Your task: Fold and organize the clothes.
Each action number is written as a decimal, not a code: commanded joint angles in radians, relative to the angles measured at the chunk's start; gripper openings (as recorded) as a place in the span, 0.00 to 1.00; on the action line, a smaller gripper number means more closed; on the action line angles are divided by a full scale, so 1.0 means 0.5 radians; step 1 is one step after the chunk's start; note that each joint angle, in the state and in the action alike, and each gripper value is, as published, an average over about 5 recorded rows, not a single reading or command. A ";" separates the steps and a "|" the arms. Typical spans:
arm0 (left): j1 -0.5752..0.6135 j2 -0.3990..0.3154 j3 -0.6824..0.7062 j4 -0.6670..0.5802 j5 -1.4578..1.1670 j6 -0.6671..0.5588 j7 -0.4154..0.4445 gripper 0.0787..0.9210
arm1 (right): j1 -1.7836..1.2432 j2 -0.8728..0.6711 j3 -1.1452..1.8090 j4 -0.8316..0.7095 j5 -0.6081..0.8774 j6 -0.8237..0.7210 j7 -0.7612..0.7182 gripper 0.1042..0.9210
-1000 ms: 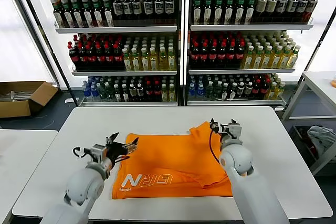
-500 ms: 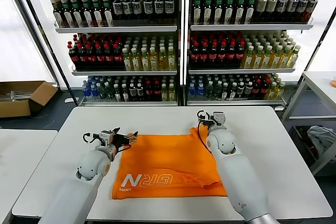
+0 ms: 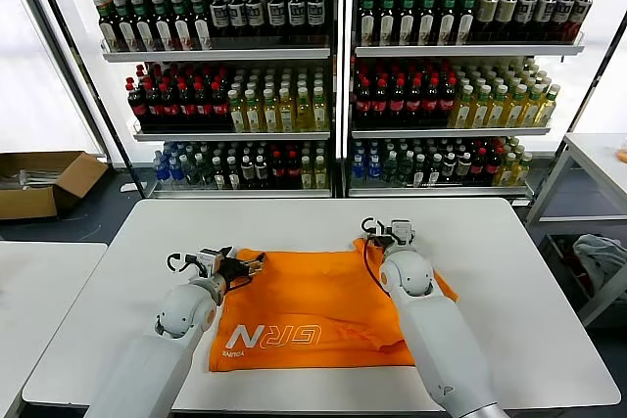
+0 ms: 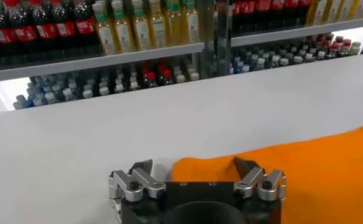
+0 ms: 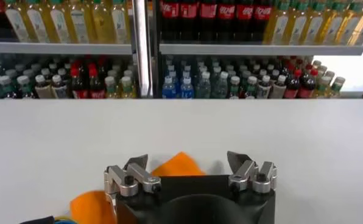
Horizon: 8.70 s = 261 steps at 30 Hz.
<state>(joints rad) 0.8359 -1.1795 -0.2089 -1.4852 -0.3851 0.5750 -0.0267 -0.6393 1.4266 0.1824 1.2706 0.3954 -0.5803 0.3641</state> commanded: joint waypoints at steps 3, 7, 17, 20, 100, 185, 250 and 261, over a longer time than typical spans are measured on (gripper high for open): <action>-0.012 -0.009 0.015 0.041 0.012 0.006 -0.002 0.88 | -0.025 0.013 -0.007 -0.021 -0.010 -0.003 -0.009 0.88; 0.002 0.004 0.030 0.030 0.026 0.007 -0.007 0.82 | -0.043 0.017 -0.005 -0.023 -0.015 -0.003 -0.013 0.85; 0.040 0.029 0.056 -0.009 0.037 0.008 -0.006 0.48 | -0.112 -0.015 0.005 0.067 -0.007 -0.003 0.020 0.52; 0.048 0.027 0.058 -0.018 0.036 0.008 -0.006 0.38 | -0.127 -0.030 -0.006 0.108 -0.004 -0.003 0.030 0.41; 1.141 -0.100 -0.334 -0.933 0.547 -0.299 0.047 0.23 | -1.470 -0.034 0.308 1.409 -0.325 0.096 0.064 0.04; 1.269 0.604 -1.748 -1.124 -0.108 -0.100 -0.095 0.03 | -1.647 -0.136 0.455 1.912 -0.227 0.159 0.118 0.88; 0.930 -0.267 -0.185 -0.961 0.019 -0.267 -0.004 0.35 | -1.859 -0.002 0.385 1.929 -0.370 0.245 0.105 0.88; 0.911 -0.272 -0.380 -1.309 -0.713 -0.267 -0.286 0.73 | -1.830 -0.029 0.376 1.892 -0.352 0.252 0.104 0.88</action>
<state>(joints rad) 1.2965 -1.3214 -0.3462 -2.0532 -0.5437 0.4529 -0.0993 -1.5552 1.4107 0.3696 2.2178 0.2204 -0.4548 0.4159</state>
